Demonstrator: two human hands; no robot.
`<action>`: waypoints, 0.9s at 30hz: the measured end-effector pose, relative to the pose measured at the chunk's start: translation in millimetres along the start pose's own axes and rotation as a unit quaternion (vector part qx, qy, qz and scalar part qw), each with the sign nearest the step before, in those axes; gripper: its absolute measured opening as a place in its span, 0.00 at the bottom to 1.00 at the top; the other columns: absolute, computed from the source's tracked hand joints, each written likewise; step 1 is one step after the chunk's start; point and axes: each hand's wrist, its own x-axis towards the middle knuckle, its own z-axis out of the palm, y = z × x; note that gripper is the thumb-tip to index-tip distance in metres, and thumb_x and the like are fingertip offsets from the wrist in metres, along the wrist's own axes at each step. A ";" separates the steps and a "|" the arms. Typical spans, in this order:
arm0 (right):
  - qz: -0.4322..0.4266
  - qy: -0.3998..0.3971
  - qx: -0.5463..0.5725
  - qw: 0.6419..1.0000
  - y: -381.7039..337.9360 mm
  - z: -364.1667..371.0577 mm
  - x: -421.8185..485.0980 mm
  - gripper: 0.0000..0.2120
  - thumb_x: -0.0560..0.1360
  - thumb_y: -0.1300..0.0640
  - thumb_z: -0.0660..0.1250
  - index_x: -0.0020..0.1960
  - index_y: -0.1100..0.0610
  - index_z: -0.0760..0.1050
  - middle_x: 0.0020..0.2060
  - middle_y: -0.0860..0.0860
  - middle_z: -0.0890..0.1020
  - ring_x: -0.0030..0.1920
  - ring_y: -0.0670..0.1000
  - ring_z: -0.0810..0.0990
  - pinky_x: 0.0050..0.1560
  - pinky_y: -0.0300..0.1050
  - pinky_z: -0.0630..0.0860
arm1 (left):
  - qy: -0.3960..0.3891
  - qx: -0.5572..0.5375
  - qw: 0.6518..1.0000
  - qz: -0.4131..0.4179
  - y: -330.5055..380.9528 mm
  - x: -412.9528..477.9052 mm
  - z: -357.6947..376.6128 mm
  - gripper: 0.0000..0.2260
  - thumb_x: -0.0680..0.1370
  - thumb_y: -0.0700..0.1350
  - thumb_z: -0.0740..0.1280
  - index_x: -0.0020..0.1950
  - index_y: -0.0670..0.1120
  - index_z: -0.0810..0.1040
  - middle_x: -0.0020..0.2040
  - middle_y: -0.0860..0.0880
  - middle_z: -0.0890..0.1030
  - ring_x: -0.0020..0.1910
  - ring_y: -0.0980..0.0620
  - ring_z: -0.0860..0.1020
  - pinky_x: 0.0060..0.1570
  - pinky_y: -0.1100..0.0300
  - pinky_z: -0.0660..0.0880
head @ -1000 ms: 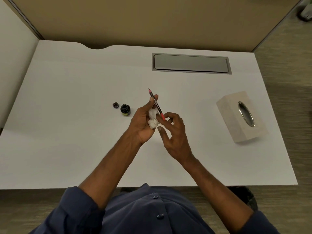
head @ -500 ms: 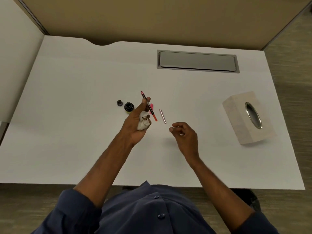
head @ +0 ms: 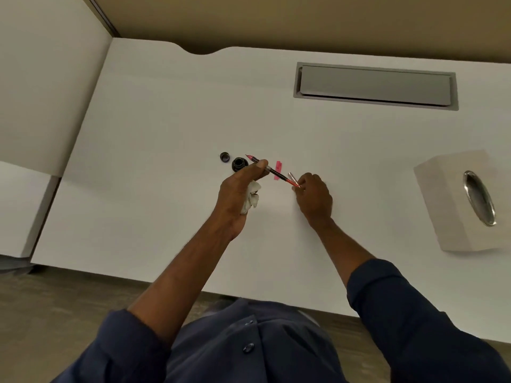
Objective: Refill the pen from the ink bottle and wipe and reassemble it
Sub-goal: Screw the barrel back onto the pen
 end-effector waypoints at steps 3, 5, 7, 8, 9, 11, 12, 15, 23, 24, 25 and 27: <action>0.020 -0.003 0.014 1.000 -2.2 -0.9 4.4 0.05 0.79 0.55 0.67 0.51 0.57 0.77 0.50 0.54 0.80 0.53 0.59 0.78 0.43 0.48 0.71 | 0.016 -0.002 1.000 -0.005 0.0 3.0 -5.4 0.11 0.77 0.50 0.72 0.55 0.47 0.85 0.47 0.56 0.86 0.35 0.54 0.64 0.28 0.65 0.64; 0.050 0.000 0.080 0.996 -1.1 -14.8 0.4 0.05 0.79 0.55 0.68 0.50 0.57 0.78 0.49 0.54 0.81 0.51 0.57 0.80 0.45 0.47 0.73 | 0.022 -0.015 1.000 -0.007 -0.2 5.9 -5.0 0.08 0.76 0.50 0.73 0.51 0.48 0.86 0.49 0.54 0.87 0.33 0.54 0.63 0.28 0.64 0.63; 0.050 0.005 0.173 0.984 -2.6 -43.0 -10.7 0.04 0.79 0.57 0.70 0.51 0.57 0.80 0.48 0.54 0.83 0.45 0.54 0.83 0.46 0.52 0.79 | 0.024 -0.025 0.999 -0.006 0.8 8.6 -3.3 0.07 0.76 0.51 0.73 0.49 0.49 0.86 0.50 0.54 0.87 0.35 0.55 0.65 0.29 0.64 0.64; 0.048 -0.005 0.232 0.971 -6.6 -61.6 -20.3 0.04 0.80 0.57 0.70 0.52 0.57 0.80 0.48 0.53 0.83 0.41 0.51 0.84 0.44 0.52 0.81 | 0.023 -0.025 0.999 -0.005 2.2 9.0 -2.9 0.08 0.76 0.51 0.73 0.50 0.49 0.86 0.51 0.55 0.87 0.37 0.55 0.66 0.31 0.63 0.64; 0.048 -0.023 0.274 0.960 -11.0 -82.1 -32.0 0.04 0.80 0.57 0.69 0.53 0.58 0.81 0.48 0.52 0.83 0.38 0.48 0.84 0.41 0.47 0.82 | 0.022 -0.021 1.000 -0.005 3.3 9.3 -2.2 0.09 0.76 0.52 0.73 0.52 0.50 0.86 0.51 0.55 0.86 0.40 0.54 0.67 0.32 0.63 0.64; 0.040 -0.040 0.305 0.951 -18.4 -122.6 -56.7 0.06 0.81 0.56 0.70 0.55 0.56 0.82 0.49 0.49 0.84 0.36 0.44 0.83 0.36 0.34 0.77 | 0.016 -0.019 1.000 -0.007 3.2 10.5 -0.4 0.10 0.76 0.53 0.73 0.53 0.51 0.86 0.54 0.55 0.86 0.44 0.53 0.68 0.34 0.62 0.65; 0.033 -0.037 0.315 0.948 -21.0 -140.6 -67.6 0.05 0.80 0.56 0.70 0.55 0.56 0.83 0.48 0.48 0.84 0.37 0.43 0.83 0.37 0.31 0.76 | 0.012 -0.025 1.000 -0.008 2.4 11.1 0.8 0.09 0.76 0.53 0.73 0.52 0.51 0.86 0.55 0.55 0.85 0.45 0.53 0.69 0.34 0.62 0.65; 0.030 -0.008 0.359 0.933 -26.5 -179.8 -87.6 0.07 0.80 0.58 0.70 0.56 0.56 0.83 0.48 0.48 0.86 0.40 0.46 0.86 0.44 0.29 0.77 | 0.006 -0.043 0.999 -0.009 -0.5 12.4 6.3 0.07 0.75 0.52 0.73 0.50 0.52 0.86 0.57 0.52 0.84 0.45 0.55 0.71 0.34 0.62 0.64; 0.009 0.089 0.449 0.889 -44.4 -195.1 -95.5 0.09 0.78 0.60 0.72 0.58 0.59 0.82 0.44 0.48 0.86 0.44 0.52 0.85 0.54 0.43 0.81 | -0.022 -0.096 0.995 0.000 -1.4 8.8 21.1 0.05 0.77 0.50 0.72 0.48 0.51 0.87 0.54 0.53 0.84 0.32 0.56 0.64 0.33 0.63 0.62; 0.007 0.094 0.448 0.889 -46.9 -193.7 -95.3 0.09 0.78 0.60 0.72 0.58 0.59 0.82 0.45 0.48 0.86 0.44 0.53 0.86 0.54 0.44 0.82 | -0.027 -0.096 0.995 0.003 -0.9 7.5 22.6 0.05 0.77 0.50 0.72 0.47 0.52 0.87 0.55 0.53 0.84 0.31 0.57 0.66 0.32 0.63 0.62; 0.006 0.093 0.448 0.889 -48.7 -192.0 -94.7 0.09 0.78 0.60 0.72 0.58 0.59 0.82 0.45 0.48 0.86 0.45 0.53 0.86 0.55 0.44 0.82 | -0.031 -0.095 0.995 0.005 0.0 5.5 24.0 0.05 0.77 0.50 0.72 0.48 0.52 0.87 0.56 0.53 0.84 0.32 0.58 0.67 0.32 0.64 0.63; 0.003 0.086 0.447 0.891 -52.7 -189.6 -93.4 0.09 0.78 0.60 0.72 0.58 0.59 0.82 0.46 0.48 0.87 0.46 0.53 0.86 0.55 0.45 0.82 | -0.036 -0.097 0.995 0.010 1.3 2.5 26.1 0.06 0.77 0.50 0.71 0.50 0.51 0.86 0.58 0.52 0.83 0.35 0.57 0.67 0.31 0.64 0.63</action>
